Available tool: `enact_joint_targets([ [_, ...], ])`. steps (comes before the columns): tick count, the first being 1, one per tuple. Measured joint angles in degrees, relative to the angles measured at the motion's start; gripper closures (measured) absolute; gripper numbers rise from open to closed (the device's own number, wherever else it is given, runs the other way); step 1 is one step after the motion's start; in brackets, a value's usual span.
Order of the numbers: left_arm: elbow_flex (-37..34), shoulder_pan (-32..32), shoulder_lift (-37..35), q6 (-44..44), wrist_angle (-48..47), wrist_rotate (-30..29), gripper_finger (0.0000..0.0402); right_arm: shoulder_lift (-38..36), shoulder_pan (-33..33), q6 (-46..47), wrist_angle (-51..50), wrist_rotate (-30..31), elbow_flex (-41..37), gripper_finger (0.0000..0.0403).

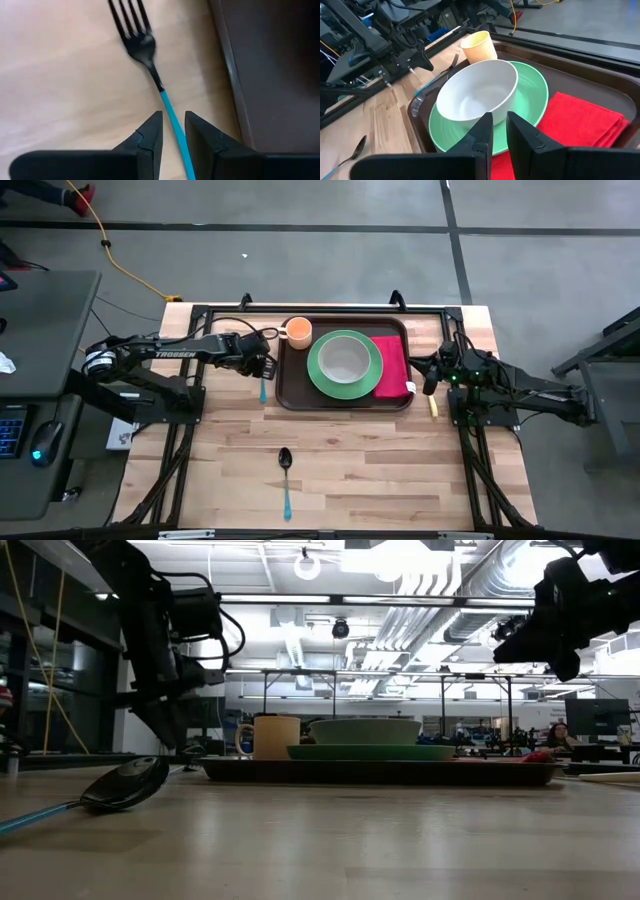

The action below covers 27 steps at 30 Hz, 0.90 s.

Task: Set up tray
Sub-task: Put the blue fork on top of the red table napkin on the brown tray

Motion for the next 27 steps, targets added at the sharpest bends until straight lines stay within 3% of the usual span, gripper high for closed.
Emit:
enact_joint_targets([
  [20, -0.01, 0.0, 0.0, 1.35, 4.34, 4.27, 0.0291, 0.0, 0.0, 0.21, 0.03, 0.45, 0.0, 0.0371],
  [27, -0.01, 0.02, 0.0, -0.31, 4.35, 2.59, 0.0291, 0.0, 0.0, 0.42, 0.01, 0.48, 0.0, 0.0371],
])
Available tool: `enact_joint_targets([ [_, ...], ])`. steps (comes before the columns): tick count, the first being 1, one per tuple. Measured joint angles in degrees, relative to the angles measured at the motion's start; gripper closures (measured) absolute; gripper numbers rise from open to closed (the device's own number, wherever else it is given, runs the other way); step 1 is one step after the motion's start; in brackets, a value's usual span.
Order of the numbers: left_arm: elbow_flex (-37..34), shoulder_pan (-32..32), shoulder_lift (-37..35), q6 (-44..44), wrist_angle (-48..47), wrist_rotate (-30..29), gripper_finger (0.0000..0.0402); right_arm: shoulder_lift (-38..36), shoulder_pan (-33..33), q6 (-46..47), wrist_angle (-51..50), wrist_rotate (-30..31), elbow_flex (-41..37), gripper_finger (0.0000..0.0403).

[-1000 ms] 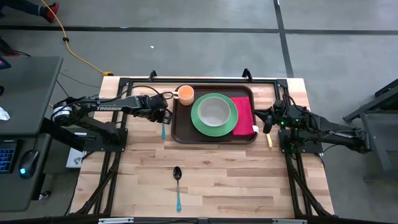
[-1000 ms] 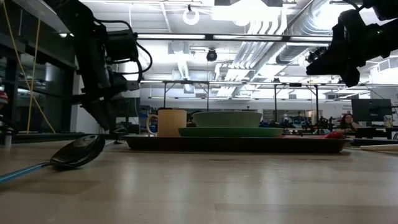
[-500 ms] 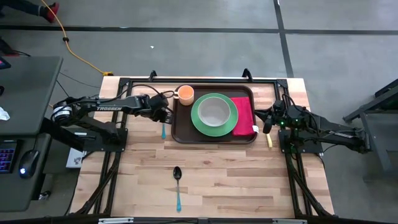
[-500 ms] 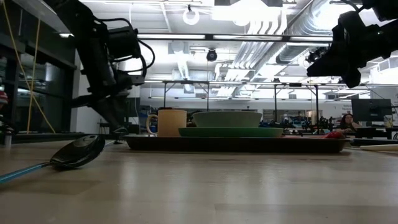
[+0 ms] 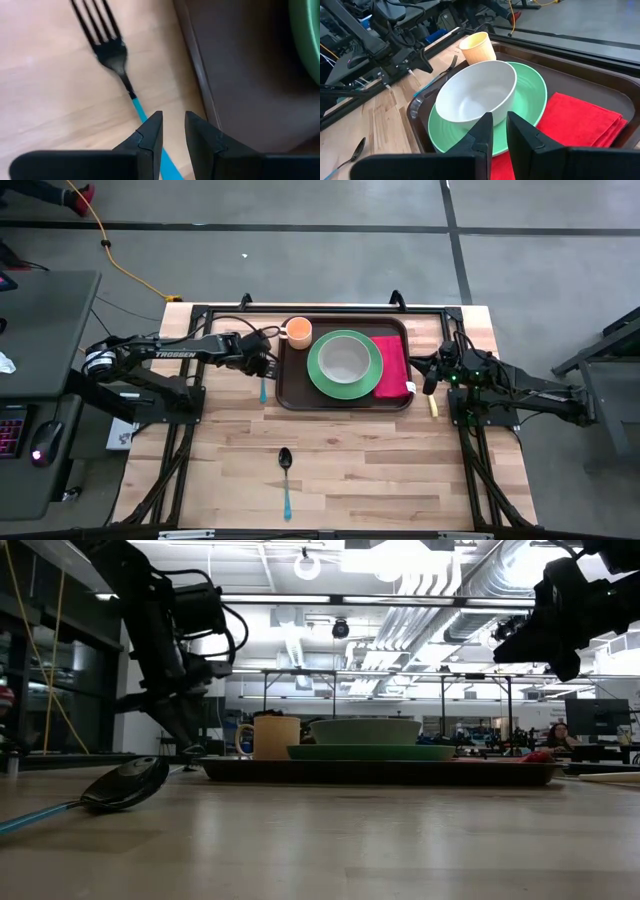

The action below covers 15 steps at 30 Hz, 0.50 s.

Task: Set up tray
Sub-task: Put the blue fork on top of the red table napkin on the brown tray

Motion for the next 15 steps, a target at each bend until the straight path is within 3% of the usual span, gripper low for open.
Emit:
enact_joint_targets([
  [10, 0.0, -0.02, 0.0, 1.13, -2.78, -0.92, 0.0289, 0.0, 0.02, 0.02, -0.04, 0.0, 0.0, 0.0371],
  [15, 0.0, -0.02, 0.0, 1.39, -3.43, -0.92, 0.0255, 0.0, 0.0, 0.04, -0.04, 0.0, 0.0, 0.0371],
])
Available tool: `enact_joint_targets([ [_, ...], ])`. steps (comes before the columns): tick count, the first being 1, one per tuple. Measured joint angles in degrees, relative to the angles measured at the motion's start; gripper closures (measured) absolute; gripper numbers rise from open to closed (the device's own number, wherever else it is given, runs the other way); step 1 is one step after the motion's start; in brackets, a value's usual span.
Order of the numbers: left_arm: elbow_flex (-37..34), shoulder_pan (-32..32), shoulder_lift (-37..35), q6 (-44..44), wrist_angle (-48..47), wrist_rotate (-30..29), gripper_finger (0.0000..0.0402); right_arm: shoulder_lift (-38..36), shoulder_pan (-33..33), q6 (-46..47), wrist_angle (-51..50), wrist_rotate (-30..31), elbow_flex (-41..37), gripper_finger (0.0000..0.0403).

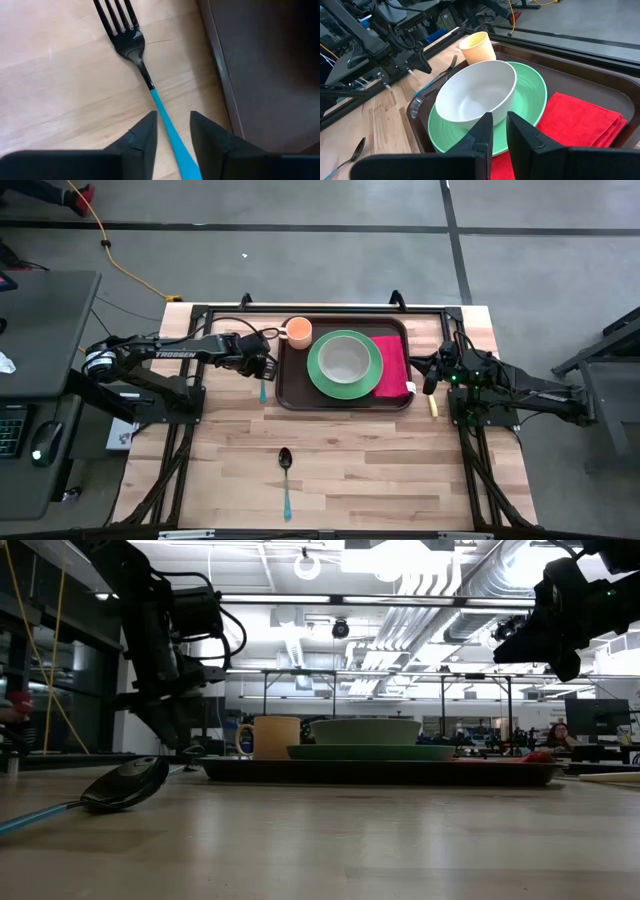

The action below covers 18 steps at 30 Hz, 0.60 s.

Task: Set up tray
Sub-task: Put the blue fork on top of the red table napkin on the brown tray

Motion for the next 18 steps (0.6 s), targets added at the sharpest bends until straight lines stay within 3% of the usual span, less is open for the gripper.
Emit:
enact_joint_targets([
  [9, 0.0, 0.02, 0.0, 0.24, 2.79, -0.63, 0.0162, 0.0, 0.0, 0.0, -0.02, 0.02, 0.0, 0.037],
  [18, 0.0, 0.0, 0.0, 3.68, 3.52, -0.85, 0.0116, 0.0, 0.02, 0.0, -0.11, 0.02, 0.0, 0.0371],
])
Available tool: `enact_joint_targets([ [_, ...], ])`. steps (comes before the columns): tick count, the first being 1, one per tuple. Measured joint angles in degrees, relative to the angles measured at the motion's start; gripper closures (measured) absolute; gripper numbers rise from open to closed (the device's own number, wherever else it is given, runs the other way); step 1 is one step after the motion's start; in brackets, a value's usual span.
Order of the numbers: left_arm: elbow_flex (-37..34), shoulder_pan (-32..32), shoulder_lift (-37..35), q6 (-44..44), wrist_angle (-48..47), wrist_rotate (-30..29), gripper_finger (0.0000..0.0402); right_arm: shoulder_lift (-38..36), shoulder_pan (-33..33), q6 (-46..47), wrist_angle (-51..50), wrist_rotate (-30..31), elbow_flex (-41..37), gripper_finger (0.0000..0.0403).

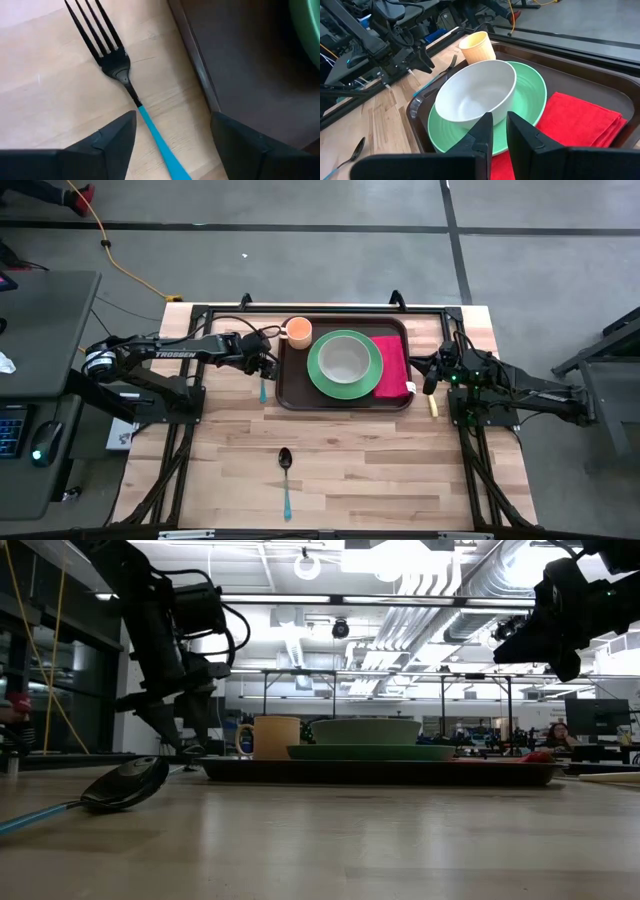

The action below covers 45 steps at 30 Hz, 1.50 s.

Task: Set up tray
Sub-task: Put the blue fork on top of the red table napkin on the brown tray

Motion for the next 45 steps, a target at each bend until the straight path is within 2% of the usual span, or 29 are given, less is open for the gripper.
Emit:
enact_joint_targets([
  [5, 0.0, 0.0, 0.04, -0.88, -0.02, -1.16, 0.011, 0.0, -0.01, 0.02, -0.25, -0.01, 0.0, 0.0371],
  [13, 0.0, 0.02, 0.43, -5.29, -0.26, -4.37, 0.0125, -0.01, -0.01, 0.02, -0.72, 0.0, 0.0, 0.037],
  [26, 0.07, 0.04, 7.64, -9.93, 0.11, -4.04, 0.0133, -0.01, -0.02, 0.03, -0.7, -0.01, 0.0, 0.0371],
  [33, 4.09, 0.04, 12.82, -8.07, -0.72, -4.97, 0.0133, -0.02, -0.02, 0.04, -0.7, -0.02, 0.0, 0.037],
  [39, 10.08, 0.04, 18.7, -6.97, -7.83, -5.84, 0.0133, 0.0, -0.02, 0.04, -0.7, -0.06, 0.0, 0.037],
  [45, 12.25, 0.02, 20.2, -7.32, -10.24, -6.01, 0.0133, -0.01, -0.02, 0.04, -0.7, -0.33, 0.0, 0.0371],
])
